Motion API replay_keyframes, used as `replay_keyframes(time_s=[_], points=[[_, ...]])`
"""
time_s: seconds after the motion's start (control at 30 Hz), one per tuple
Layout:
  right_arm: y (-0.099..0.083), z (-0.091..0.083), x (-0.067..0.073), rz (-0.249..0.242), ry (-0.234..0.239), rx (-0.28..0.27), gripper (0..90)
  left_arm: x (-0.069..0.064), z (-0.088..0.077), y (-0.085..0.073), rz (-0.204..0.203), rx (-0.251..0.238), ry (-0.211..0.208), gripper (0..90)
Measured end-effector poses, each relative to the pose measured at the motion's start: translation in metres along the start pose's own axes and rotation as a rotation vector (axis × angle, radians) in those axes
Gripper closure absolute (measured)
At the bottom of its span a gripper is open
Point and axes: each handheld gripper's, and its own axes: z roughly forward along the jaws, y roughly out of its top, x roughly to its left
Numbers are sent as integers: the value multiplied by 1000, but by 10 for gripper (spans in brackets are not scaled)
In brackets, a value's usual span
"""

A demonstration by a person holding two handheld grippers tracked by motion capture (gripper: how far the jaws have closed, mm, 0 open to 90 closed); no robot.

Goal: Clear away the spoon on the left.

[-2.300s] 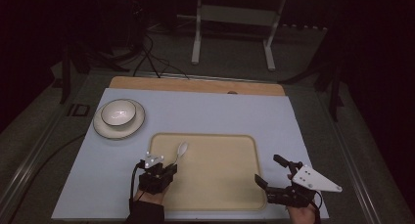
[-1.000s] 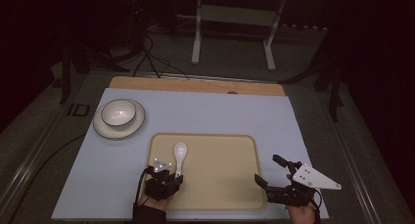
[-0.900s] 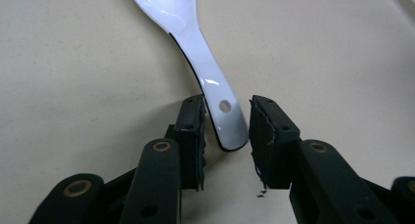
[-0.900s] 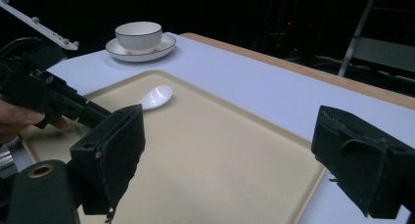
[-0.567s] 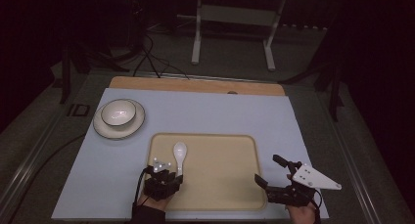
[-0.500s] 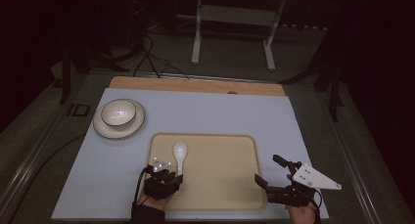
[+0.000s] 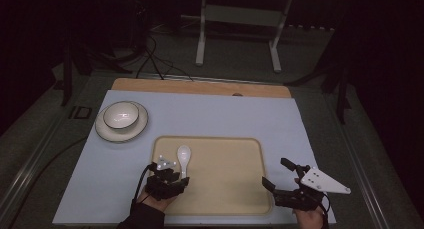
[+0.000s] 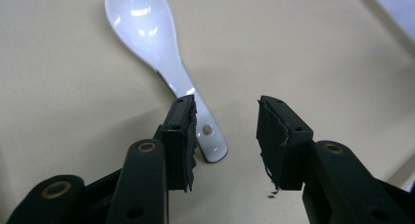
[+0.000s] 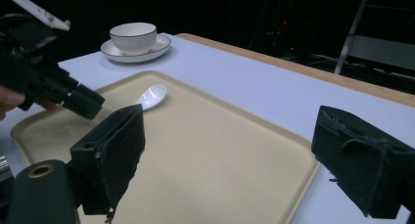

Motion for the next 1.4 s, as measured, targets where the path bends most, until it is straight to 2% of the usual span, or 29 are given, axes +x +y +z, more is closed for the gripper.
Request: replay_keyframes(time_s=[0.13,0.23,0.37,0.43,0.53,0.7,0.73,0.8,0.9,1.1,1.23,1.37,1.4], points=[[0,0,0,-5,-5,3,125,1,-10,12,32,-13,-15,577],[-1,1,0,-3,-3,7,125,3,-17,20,63,-31,-10,555],[-1,1,0,-3,-4,12,125,11,-22,26,64,-54,-53,529],[-1,1,0,-5,-6,12,125,13,-25,27,87,-72,-57,520],[-1,0,1,-8,-12,11,125,17,-27,29,105,-79,-71,458],[-1,-1,2,-15,-27,14,125,22,-32,36,133,-81,-56,309],[-1,-1,2,-15,-28,16,125,23,-34,38,141,-78,-67,284],[-1,0,3,-14,-29,20,125,26,-39,42,145,-84,-87,195],[-1,0,3,-13,-27,20,125,30,-44,46,143,-90,-84,155],[0,1,3,-13,-23,19,125,37,-50,49,143,-90,-116,64],[0,1,3,-15,-24,23,125,42,-53,48,148,-96,-82,26],[0,1,3,-13,-24,22,125,49,-55,47,133,-105,-72,16],[0,2,3,-12,-22,22,125,55,-58,45,130,-125,-60,16]])
